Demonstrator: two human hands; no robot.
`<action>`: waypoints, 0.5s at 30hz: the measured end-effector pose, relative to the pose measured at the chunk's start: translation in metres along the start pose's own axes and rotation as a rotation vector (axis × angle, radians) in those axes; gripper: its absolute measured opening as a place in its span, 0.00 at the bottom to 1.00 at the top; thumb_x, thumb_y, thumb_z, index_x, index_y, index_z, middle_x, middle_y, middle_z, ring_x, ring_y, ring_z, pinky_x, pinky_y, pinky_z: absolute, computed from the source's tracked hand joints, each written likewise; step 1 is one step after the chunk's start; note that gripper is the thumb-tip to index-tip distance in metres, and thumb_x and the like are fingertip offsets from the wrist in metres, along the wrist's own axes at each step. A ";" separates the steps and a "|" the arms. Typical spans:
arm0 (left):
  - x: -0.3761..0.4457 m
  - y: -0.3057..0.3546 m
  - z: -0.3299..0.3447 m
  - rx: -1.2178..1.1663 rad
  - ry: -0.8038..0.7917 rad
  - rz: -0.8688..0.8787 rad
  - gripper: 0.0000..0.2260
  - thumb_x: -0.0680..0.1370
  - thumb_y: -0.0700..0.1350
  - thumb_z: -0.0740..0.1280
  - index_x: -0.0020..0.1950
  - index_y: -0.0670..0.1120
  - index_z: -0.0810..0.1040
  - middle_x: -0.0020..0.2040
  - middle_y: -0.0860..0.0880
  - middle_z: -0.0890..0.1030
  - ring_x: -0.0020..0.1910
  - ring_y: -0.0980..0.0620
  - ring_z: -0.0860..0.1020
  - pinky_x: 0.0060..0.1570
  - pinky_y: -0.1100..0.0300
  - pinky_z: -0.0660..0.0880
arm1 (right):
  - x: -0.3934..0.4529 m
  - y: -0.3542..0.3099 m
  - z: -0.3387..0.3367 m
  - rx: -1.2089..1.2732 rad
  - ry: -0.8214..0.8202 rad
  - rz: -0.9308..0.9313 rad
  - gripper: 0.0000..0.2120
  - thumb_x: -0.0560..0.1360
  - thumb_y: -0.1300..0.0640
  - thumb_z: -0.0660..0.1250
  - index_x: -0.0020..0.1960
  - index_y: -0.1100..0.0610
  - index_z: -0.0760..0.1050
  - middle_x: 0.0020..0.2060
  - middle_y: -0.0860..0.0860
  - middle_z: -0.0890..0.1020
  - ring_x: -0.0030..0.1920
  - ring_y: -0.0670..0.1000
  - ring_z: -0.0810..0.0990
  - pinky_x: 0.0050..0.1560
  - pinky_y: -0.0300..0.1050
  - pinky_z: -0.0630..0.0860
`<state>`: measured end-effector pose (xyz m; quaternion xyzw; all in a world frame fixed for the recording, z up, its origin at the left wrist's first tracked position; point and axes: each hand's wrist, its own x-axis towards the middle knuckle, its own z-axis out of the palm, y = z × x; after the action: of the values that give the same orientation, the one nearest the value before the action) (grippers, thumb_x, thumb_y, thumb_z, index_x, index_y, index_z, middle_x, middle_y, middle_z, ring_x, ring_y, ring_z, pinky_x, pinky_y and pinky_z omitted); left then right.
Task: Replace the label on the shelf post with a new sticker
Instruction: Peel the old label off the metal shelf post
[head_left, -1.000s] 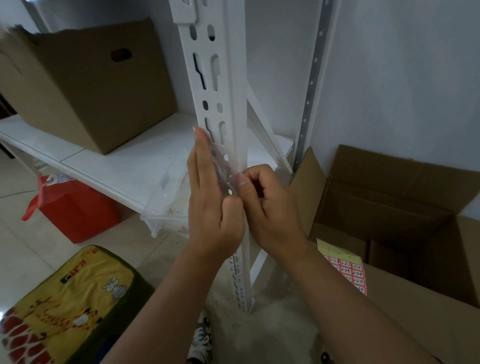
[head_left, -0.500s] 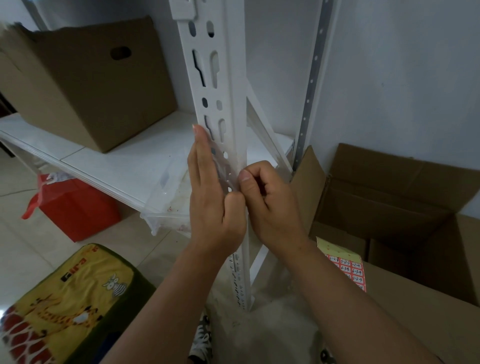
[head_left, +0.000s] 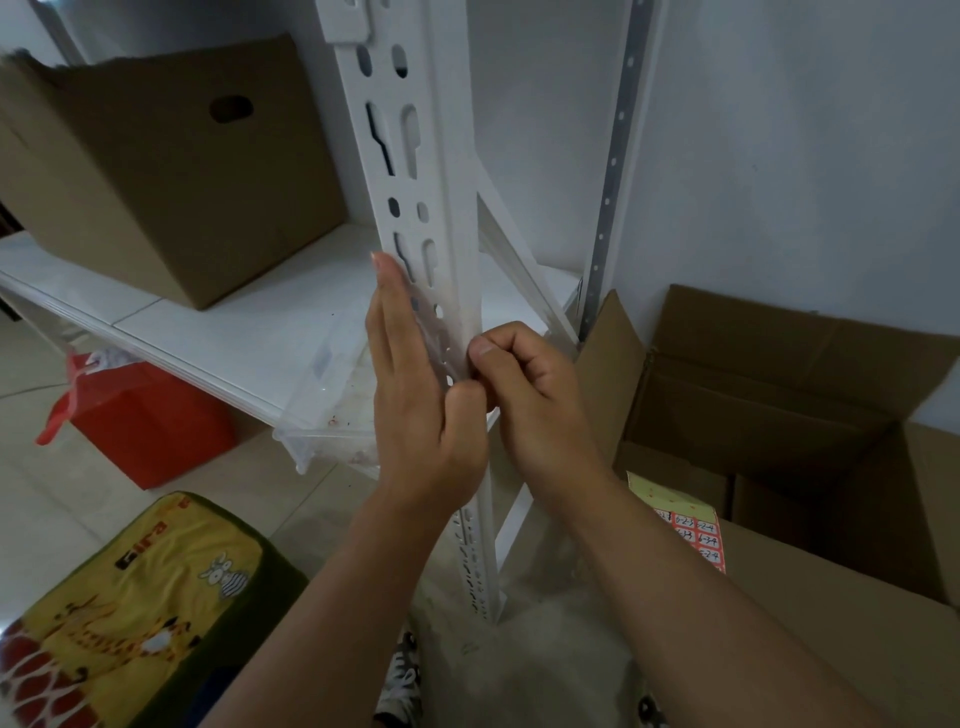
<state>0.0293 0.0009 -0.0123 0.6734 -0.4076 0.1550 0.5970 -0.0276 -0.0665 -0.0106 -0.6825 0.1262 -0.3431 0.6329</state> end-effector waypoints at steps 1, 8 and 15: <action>0.000 0.000 -0.001 -0.001 -0.005 0.000 0.38 0.68 0.34 0.57 0.77 0.36 0.45 0.75 0.40 0.57 0.69 0.73 0.56 0.63 0.79 0.58 | 0.000 0.000 0.000 0.012 0.001 0.008 0.12 0.80 0.58 0.59 0.46 0.67 0.73 0.36 0.58 0.75 0.37 0.51 0.74 0.37 0.38 0.74; 0.001 0.002 0.000 -0.007 -0.005 0.015 0.39 0.67 0.32 0.57 0.77 0.34 0.46 0.74 0.44 0.55 0.67 0.77 0.55 0.60 0.82 0.59 | 0.000 -0.002 0.001 0.045 0.008 0.023 0.13 0.80 0.59 0.60 0.45 0.69 0.72 0.35 0.58 0.74 0.36 0.53 0.72 0.37 0.42 0.73; 0.000 0.003 0.001 -0.008 -0.012 0.006 0.40 0.67 0.32 0.58 0.77 0.34 0.45 0.74 0.47 0.53 0.68 0.77 0.53 0.61 0.81 0.57 | -0.001 -0.002 0.002 0.108 0.027 0.065 0.12 0.79 0.59 0.61 0.43 0.68 0.73 0.33 0.54 0.74 0.36 0.51 0.72 0.37 0.40 0.73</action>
<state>0.0266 0.0002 -0.0103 0.6706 -0.4139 0.1514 0.5967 -0.0278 -0.0638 -0.0094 -0.6382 0.1381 -0.3380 0.6777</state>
